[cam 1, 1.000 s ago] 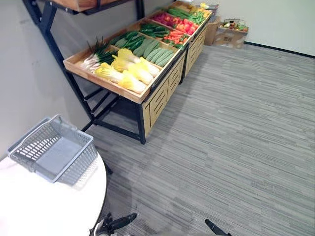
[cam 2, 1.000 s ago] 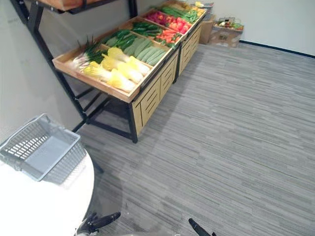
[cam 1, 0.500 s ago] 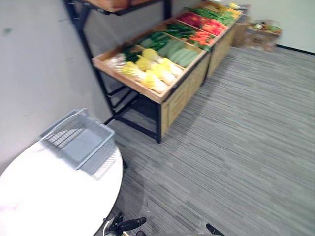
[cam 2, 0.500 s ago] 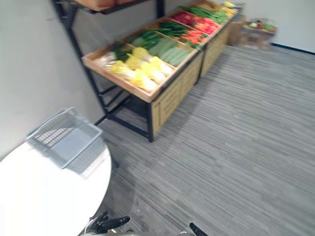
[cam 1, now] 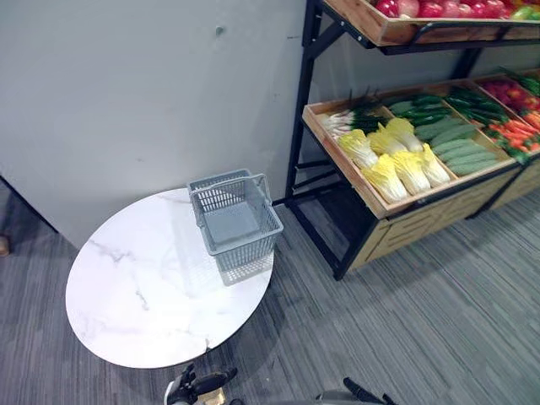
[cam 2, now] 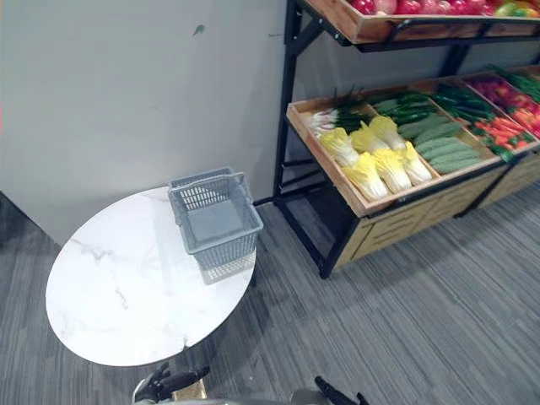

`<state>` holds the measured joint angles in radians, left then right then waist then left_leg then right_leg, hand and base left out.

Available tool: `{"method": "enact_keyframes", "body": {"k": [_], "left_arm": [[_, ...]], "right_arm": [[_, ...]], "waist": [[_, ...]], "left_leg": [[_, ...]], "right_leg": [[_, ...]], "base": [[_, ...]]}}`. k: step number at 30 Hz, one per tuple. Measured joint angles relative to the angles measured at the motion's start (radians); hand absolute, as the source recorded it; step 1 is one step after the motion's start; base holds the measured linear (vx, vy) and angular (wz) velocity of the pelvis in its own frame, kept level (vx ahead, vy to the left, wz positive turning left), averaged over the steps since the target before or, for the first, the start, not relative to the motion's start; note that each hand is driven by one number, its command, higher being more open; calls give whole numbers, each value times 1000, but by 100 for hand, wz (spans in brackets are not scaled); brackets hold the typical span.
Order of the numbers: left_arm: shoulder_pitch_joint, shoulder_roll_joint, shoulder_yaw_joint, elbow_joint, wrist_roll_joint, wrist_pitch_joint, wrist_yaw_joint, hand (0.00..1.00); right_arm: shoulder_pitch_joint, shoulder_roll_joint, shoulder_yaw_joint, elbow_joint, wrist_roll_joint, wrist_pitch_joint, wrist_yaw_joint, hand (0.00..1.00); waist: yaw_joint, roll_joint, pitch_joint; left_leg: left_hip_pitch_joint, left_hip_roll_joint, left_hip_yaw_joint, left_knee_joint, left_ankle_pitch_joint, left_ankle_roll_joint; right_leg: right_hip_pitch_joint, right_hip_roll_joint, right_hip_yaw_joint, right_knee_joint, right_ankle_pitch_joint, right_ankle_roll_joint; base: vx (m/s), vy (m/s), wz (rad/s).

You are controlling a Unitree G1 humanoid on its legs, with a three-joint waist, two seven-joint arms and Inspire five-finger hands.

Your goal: Pick vegetable in the basket

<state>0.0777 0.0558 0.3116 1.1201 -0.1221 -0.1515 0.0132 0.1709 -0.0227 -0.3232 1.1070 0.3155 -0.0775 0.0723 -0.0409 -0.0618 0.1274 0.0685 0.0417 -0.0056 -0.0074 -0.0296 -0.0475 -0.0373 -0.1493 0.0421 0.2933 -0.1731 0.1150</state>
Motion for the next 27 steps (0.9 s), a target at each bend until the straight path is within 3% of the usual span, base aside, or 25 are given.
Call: {"method": "enact_keyframes", "body": {"k": [1, 2, 5, 10, 11, 12, 13, 14, 15, 16, 17, 18, 22, 27], "left_arm": [[-2, -8, 22, 1, 8, 0, 0, 100], [-2, -29, 38, 1, 13, 0, 1, 100], [4, -43, 69, -4, 11, 0, 5, 100], [4, -35, 67, -4, -4, 0, 15, 100], [4, -25, 63, -2, -10, 0, 24, 100], [4, -17, 57, -2, -16, 0, 27, 100], [3, -5, 56, 2, -26, -1, 33, 100], [-3, 8, 59, 7, -43, 5, 37, 100], [-7, 12, 58, 13, -45, 8, 42, 100], [-3, 12, 55, 24, -45, 9, 48, 100], [4, 15, 31, 27, -44, 8, 50, 100], [8, 20, 3, 28, -43, 7, 48, 100], [3, 48, -34, 42, -42, 8, 41, 100], [6, 49, -30, 45, -42, 8, 44, 100]], "right_arm": [[4, -5, 0, -1, -1, -6, -7, 100], [12, -18, 0, -1, -1, -9, -9, 100], [13, -23, 11, -1, -19, -13, -9, 100], [-9, -28, 33, 4, -48, -15, -6, 100], [-12, -20, 31, 7, -48, -15, -8, 100], [-15, -17, 29, 9, -48, -16, -8, 100], [-21, -4, 19, 22, -48, -18, -9, 100], [-26, 8, 6, 31, -47, -20, -12, 100], [-26, 12, -9, 30, -47, -21, -12, 100], [-24, 9, -15, 32, -46, -22, -13, 100], [-21, -5, -12, 37, -47, -18, -13, 100], [-19, -4, -11, 41, -48, -18, -12, 100], [-21, 3, -11, 53, -49, -11, -12, 100], [-34, -12, -11, 68, -49, -7, -38, 100]], "waist": [[0, 3, 0], [0, 30, -5], [15, 37, -15], [25, 30, -23], [19, 17, -29], [12, 8, -30], [-6, -8, -37], [-6, -20, -36], [-7, -20, -33], [-10, -16, -33], [-12, -9, -37], [-18, -6, -39], [-24, -18, -45], [-26, -4, -39]], "left_leg": [[-4, 20, 37, 34, 1, -6], [-14, 47, 52, 61, -9, -30], [-18, 74, -24, 25, 17, -66], [-40, 73, -88, -61, 89, -68], [-56, 59, -80, -73, 125, -49], [-66, 54, -64, -80, 147, -36], [-82, 48, 62, -80, 134, 26], [-86, 76, 279, -44, 110, 47], [-87, 95, 365, -20, 111, 46], [-83, 97, 404, -12, 133, 12], [-48, 84, 385, -66, 155, -16], [-46, 73, 368, -89, 164, -19], [-58, 49, 356, -90, 160, -21], [-62, 38, 358, -90, 158, -17]], "right_leg": [[9, 1, -39, -7, -11, -12], [52, 16, -103, -13, -25, -23], [96, 43, -204, -29, -28, -27], [94, 55, -253, -36, -34, -37], [93, 43, -275, -36, -37, -42], [94, 33, -290, -37, -37, -43], [92, 12, -317, -55, -32, -50], [115, 7, -333, -84, -35, -52], [126, 6, -338, -88, -34, -52], [138, 5, -336, -87, -35, -52], [147, 10, -320, -85, -34, -52], [147, 7, -303, -86, -34, -52], [157, -4, -234, -137, -41, -49], [155, -9, -218, -148, -49, -35]], "base": [[128, -220, 96], [158, -256, 108], [126, -207, 103], [52, -52, 59], [7, -5, 78], [-7, 54, 93], [-5, 81, 84], [-8, 77, 72], [-10, 33, 47], [-33, 59, 36], [-33, 96, 41], [-54, 130, 41], [-65, 85, 10], [-31, 28, -2]]}}
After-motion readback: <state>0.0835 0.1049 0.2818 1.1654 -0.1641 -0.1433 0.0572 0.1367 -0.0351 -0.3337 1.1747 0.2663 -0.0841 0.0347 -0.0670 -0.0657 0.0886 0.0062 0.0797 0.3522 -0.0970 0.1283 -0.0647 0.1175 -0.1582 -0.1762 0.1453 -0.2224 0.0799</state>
